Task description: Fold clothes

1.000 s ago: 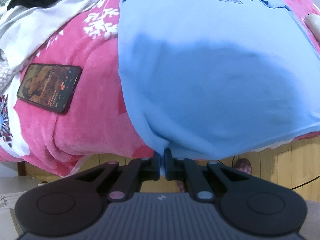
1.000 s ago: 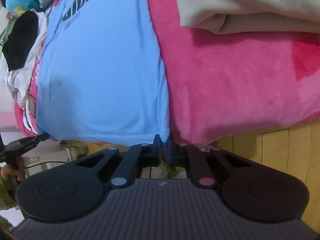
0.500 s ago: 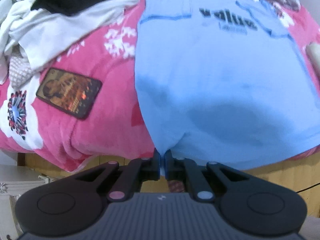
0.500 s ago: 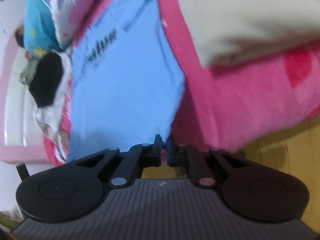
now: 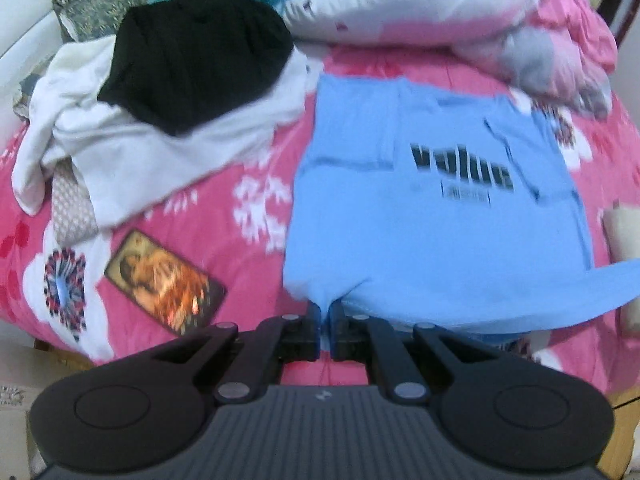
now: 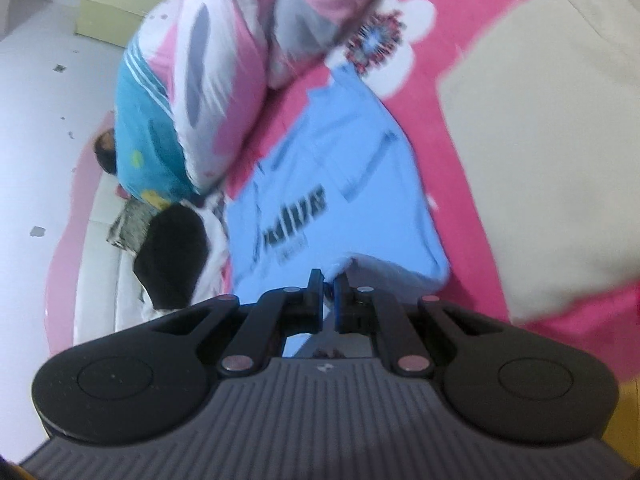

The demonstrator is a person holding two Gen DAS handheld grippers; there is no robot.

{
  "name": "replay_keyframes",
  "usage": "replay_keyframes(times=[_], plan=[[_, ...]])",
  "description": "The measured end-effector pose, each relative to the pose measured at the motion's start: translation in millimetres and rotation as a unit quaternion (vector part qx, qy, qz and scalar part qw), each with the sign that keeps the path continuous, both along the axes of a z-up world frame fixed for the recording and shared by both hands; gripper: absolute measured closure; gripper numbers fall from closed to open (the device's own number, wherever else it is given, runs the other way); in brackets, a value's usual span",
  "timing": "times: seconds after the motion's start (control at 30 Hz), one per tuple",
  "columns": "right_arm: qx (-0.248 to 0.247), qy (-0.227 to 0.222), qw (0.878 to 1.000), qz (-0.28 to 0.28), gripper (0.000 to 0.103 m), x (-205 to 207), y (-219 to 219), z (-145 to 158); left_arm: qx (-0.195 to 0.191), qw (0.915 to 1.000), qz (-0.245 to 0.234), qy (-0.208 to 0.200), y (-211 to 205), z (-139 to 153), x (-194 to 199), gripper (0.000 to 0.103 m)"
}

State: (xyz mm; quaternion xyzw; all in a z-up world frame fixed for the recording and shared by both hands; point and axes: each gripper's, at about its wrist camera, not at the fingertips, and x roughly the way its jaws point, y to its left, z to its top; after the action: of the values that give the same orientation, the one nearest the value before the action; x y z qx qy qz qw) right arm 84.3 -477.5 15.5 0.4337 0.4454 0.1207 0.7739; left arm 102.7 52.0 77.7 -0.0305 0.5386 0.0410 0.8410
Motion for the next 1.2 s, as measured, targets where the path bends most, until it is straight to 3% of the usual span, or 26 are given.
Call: replay_keyframes(times=[0.27,0.7,0.93,1.2], plan=[[-0.015,-0.031,0.999,-0.024,0.1,75,4,11,-0.029,0.9995,0.002,-0.01,24,-6,77,0.099],[-0.03,-0.024,0.993,-0.114,0.1,184,30,9,-0.084,0.9961,-0.021,-0.021,62,-35,235,0.099],[-0.041,-0.023,0.989,-0.138,0.1,239,30,-8,-0.092,0.9945,-0.043,-0.025,59,-68,304,0.099],[-0.043,-0.02,0.989,-0.14,0.1,289,18,-64,-0.091,0.9949,-0.04,-0.017,65,-128,350,0.097]])
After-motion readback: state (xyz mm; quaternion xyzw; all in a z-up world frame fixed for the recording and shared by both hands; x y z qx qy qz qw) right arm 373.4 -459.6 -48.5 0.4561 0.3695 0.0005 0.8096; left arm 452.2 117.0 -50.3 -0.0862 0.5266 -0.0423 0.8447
